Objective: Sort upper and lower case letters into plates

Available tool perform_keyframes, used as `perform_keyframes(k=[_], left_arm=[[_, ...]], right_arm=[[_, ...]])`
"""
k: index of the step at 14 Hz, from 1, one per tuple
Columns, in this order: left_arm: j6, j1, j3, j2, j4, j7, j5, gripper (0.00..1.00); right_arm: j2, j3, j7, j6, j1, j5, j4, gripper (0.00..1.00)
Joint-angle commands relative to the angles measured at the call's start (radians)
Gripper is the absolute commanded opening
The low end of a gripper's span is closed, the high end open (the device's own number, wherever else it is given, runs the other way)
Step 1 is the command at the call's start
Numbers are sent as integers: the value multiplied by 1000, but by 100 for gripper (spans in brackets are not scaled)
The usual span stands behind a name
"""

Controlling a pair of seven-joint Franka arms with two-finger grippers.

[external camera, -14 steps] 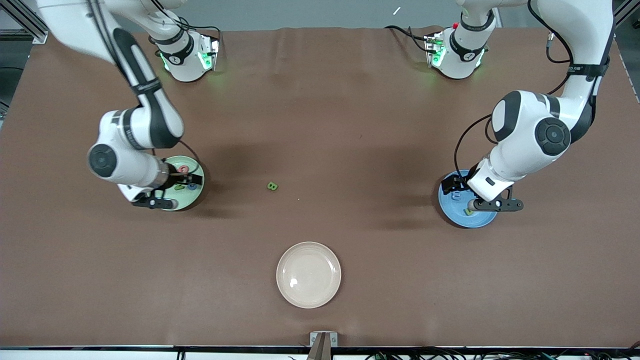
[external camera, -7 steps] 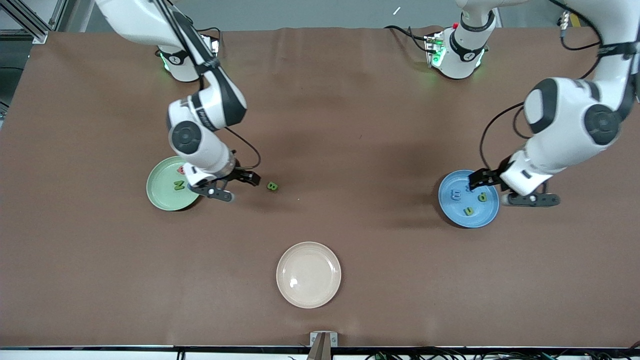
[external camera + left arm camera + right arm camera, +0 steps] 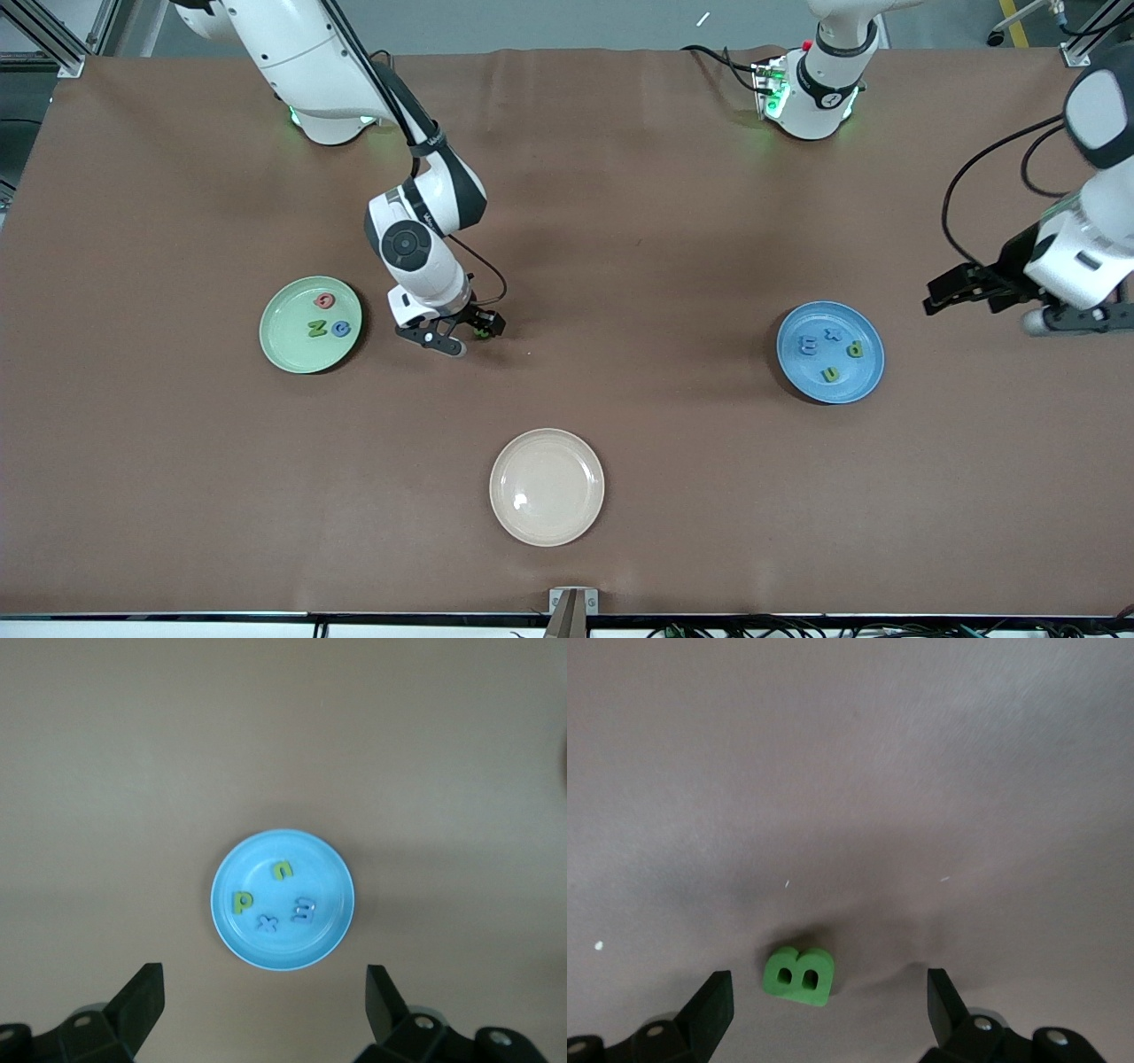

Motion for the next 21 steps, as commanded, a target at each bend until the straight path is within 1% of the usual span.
perform_keyframes(k=[1, 2, 4, 5, 6, 8, 12, 13, 14, 16, 17, 18, 19, 20, 21], left_arm=[[-80, 27, 0, -72, 34, 15, -15, 100], [-125, 32, 1, -81, 62, 13, -15, 100], [-237, 52, 1, -81, 149, 15, -15, 100], [-270, 60, 1, -77, 186, 13, -12, 100], [-288, 66, 1, -72, 203, 29, -12, 100], [-288, 66, 3, -71, 202, 53, 2, 100], [-289, 63, 1, -69, 198, 56, 25, 100], [-295, 63, -2, -71, 195, 53, 25, 100], [-311, 63, -5, -69, 195, 44, 23, 100], [-309, 60, -8, -71, 203, 55, 23, 100], [-309, 55, -10, -74, 202, 55, 23, 100], [-309, 52, -13, -74, 202, 55, 23, 100], [-309, 52, -17, -72, 203, 55, 23, 100], [-308, 52, -17, -71, 202, 55, 22, 100], [-306, 56, -16, -71, 202, 55, 22, 100]], right_arm=[[18, -13, 53, 1, 27, -3, 24, 85], [29, -14, 75, 1, 33, -6, 35, 83], [38, -14, 81, 0, 36, -6, 43, 77], [38, -16, 81, 0, 36, -6, 46, 73], [39, -16, 81, 0, 36, -6, 46, 70], [41, -17, 81, 0, 34, -6, 49, 67], [52, -19, 79, 0, 34, -29, 52, 67], [53, -19, 81, 0, 34, -38, 52, 66], [53, -19, 79, 0, 34, -40, 52, 62], [56, -19, 79, 0, 34, -50, 52, 50], [56, -19, 79, 0, 33, -61, 52, 41], [56, -19, 79, -2, 28, -61, 53, 30], [55, -19, 79, -5, 22, -60, 53, 14], [52, -19, 76, -16, 16, -60, 53, 3], [43, -20, 72, -19, 5, -61, 52, 0]])
